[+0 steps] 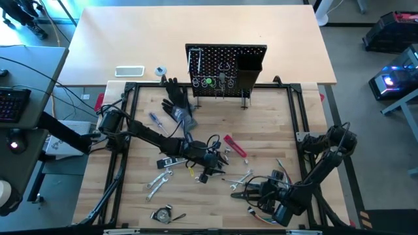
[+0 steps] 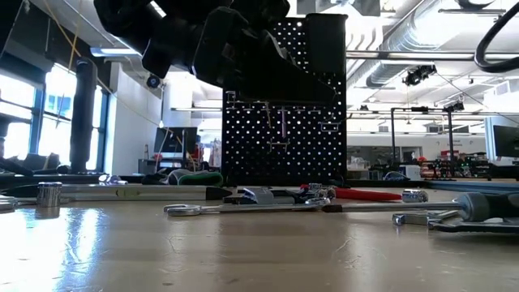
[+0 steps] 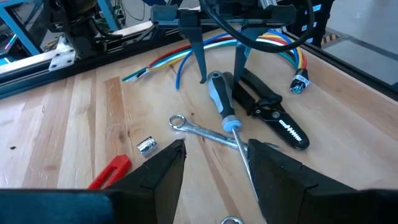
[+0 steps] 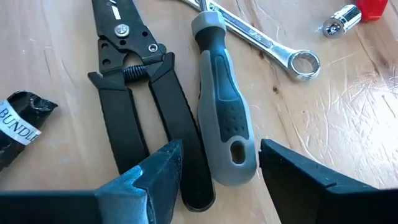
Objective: Hang tools onto peg board
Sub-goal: Hang the gray screwdriver on the pegboard
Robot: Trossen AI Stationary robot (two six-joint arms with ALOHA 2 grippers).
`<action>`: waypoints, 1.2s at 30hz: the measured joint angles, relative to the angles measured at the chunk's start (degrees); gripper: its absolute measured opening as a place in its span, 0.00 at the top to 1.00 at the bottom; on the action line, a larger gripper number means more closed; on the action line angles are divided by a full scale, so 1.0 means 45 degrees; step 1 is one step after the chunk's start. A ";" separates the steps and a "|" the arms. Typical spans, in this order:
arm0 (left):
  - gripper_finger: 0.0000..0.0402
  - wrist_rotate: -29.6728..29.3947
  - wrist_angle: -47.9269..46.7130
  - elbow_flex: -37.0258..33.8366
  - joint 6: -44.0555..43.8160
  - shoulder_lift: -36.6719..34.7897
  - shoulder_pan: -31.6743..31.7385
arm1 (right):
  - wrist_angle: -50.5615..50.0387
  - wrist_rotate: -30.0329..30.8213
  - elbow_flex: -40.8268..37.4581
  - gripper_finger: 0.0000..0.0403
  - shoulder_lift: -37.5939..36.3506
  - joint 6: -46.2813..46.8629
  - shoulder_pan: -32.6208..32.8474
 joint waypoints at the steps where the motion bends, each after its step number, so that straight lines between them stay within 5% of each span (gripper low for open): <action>1: 0.58 0.0000 0.0003 0.0000 0.0001 0.0000 0.0000 | 0.0002 0.0000 0.0000 0.48 0.0001 0.0002 0.0000; 10: 0.58 0.0000 0.0000 0.0000 -0.0013 0.0000 0.0000 | 0.0237 0.0063 -0.0136 0.52 -0.0017 0.0000 -0.0360; 23: 0.58 0.0000 -0.0019 0.0010 -0.0219 0.0000 0.0000 | 0.0908 -0.0282 -0.0343 0.98 -0.0207 -0.1133 -0.0996; 36: 0.58 0.0910 0.0208 0.0015 -0.0401 0.0087 0.0000 | 0.0666 -0.1093 -0.0219 0.99 -0.0629 -0.2014 -0.1277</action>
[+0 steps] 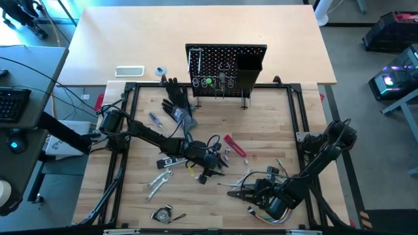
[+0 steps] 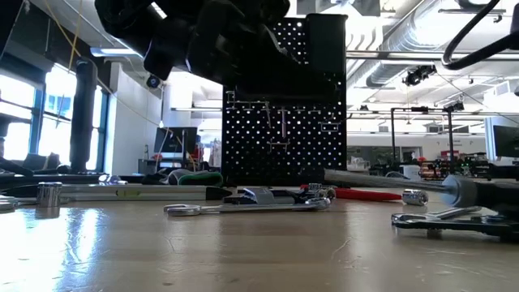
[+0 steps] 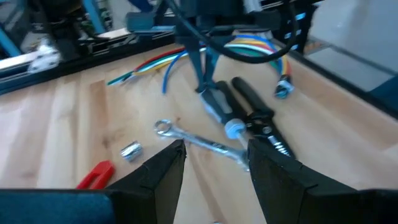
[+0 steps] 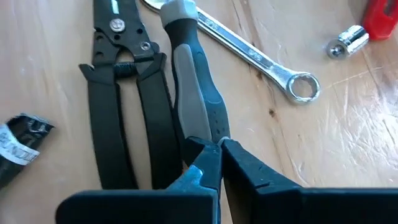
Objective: Hang tools onto peg board
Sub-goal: Hang the gray screwdriver on the pegboard
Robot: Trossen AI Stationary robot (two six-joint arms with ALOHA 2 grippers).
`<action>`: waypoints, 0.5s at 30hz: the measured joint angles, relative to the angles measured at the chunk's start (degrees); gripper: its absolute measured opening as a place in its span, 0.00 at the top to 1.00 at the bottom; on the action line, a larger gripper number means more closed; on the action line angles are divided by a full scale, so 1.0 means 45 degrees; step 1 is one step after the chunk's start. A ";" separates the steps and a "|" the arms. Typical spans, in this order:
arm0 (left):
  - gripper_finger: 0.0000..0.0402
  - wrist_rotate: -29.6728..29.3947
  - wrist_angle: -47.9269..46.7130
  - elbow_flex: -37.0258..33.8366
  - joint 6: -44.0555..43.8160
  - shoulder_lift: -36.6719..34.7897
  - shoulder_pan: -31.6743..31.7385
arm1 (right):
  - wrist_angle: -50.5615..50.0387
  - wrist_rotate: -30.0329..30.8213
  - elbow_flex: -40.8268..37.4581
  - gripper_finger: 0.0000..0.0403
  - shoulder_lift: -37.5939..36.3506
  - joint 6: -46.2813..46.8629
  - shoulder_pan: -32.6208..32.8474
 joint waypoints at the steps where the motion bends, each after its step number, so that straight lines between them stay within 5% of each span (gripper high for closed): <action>1: 0.58 0.0208 0.0029 0.0000 -0.0077 0.0000 0.0000 | 0.0096 -0.0014 0.0000 0.98 -0.0005 -0.0237 -0.0055; 15: 0.58 0.2242 -0.0267 0.0769 -0.1512 0.1497 -0.0019 | 0.0798 0.0022 -0.0003 0.77 0.0005 -0.1761 -0.0976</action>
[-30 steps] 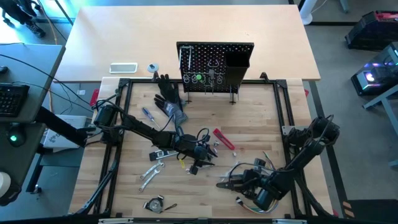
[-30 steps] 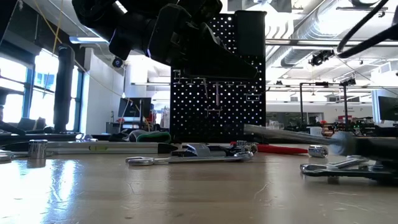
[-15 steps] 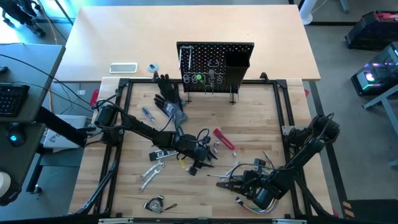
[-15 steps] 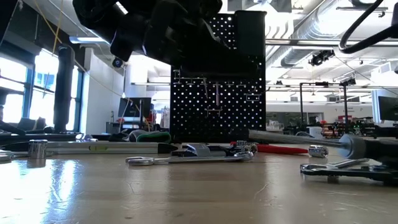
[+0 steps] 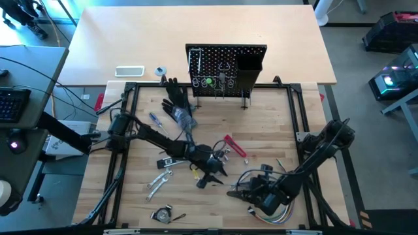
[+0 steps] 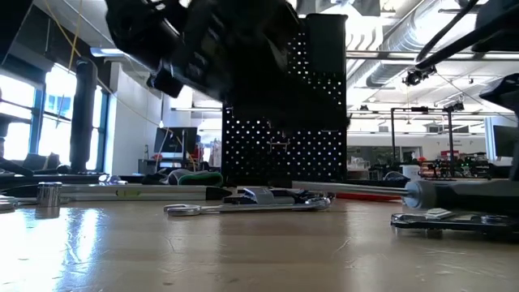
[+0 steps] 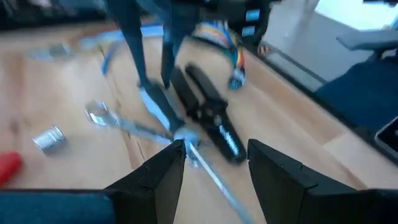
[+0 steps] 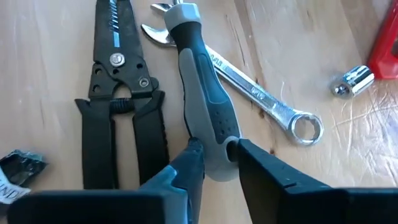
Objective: Hang tools onto peg board
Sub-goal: Hang the gray screwdriver on the pegboard
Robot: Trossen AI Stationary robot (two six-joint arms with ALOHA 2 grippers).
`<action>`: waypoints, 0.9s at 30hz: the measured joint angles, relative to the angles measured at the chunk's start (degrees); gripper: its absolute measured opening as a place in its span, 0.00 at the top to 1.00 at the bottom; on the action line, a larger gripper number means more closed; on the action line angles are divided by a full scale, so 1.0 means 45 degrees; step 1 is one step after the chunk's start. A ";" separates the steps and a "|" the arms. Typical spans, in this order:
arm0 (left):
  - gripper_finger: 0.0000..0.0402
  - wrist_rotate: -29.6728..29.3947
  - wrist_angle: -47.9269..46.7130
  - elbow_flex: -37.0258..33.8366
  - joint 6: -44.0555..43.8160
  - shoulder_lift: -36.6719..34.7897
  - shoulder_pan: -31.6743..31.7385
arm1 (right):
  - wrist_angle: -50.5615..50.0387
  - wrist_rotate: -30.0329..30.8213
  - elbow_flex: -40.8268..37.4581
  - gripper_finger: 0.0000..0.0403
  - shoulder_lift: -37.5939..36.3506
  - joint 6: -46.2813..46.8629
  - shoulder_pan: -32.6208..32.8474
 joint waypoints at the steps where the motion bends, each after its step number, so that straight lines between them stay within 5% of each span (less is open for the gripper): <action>1: 0.58 0.0000 -0.0159 0.0191 0.0005 0.0235 0.0000 | 0.0004 -0.0024 -0.0002 0.76 0.0007 -0.0137 -0.0064; 12: 0.58 0.0245 -0.1539 0.1637 0.0022 0.1233 0.0000 | 0.0483 0.0017 0.0003 0.74 0.0561 -0.1120 -0.0668; 27: 0.58 -0.0957 -0.2366 0.1740 0.0583 0.1233 0.0273 | 0.1550 -0.0074 0.0003 0.73 0.0617 -0.2239 -0.1142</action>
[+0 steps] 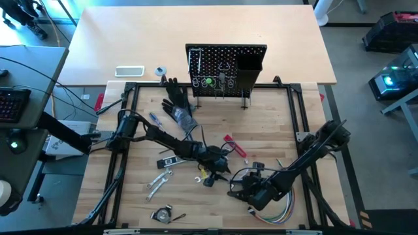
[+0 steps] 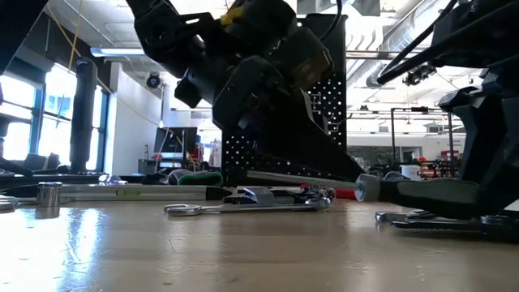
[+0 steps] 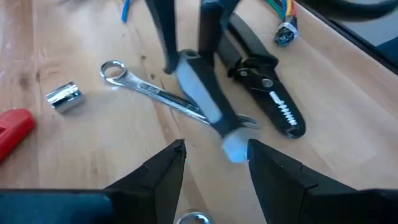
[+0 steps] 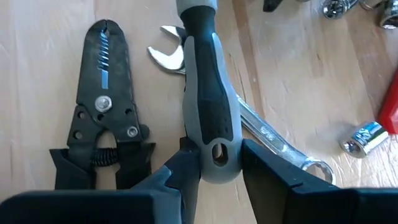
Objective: Hang tools onto peg board
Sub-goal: Hang the gray screwdriver on the pegboard
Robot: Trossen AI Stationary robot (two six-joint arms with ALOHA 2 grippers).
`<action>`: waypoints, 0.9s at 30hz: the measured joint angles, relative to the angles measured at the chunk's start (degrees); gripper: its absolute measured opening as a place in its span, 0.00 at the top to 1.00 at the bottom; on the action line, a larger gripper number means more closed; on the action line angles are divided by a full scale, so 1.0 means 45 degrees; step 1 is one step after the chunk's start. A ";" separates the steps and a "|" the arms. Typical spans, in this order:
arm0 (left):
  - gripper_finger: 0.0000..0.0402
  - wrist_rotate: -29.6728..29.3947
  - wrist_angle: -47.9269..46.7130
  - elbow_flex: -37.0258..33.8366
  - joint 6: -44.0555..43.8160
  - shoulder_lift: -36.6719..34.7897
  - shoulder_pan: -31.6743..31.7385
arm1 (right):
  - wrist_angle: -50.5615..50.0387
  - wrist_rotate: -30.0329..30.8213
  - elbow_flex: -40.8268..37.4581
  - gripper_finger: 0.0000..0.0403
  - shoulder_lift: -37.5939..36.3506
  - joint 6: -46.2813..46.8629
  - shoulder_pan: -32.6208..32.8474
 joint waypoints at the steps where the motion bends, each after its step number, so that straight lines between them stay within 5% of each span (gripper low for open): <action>1: 0.58 -0.0003 -0.0037 -0.0003 0.0003 0.0000 0.0003 | 0.0047 -0.0020 -0.0005 0.72 0.0000 -0.0056 -0.0042; 14: 0.58 -0.0153 -0.0081 -0.0003 0.0136 0.0000 -0.0001 | 0.1132 -0.0650 0.0046 0.60 0.0801 -0.1055 -0.0891; 27: 0.58 -0.0669 -0.0088 -0.0032 0.0581 0.0000 0.0046 | 0.1106 -0.0424 0.0039 0.73 0.1205 -0.0990 -0.0957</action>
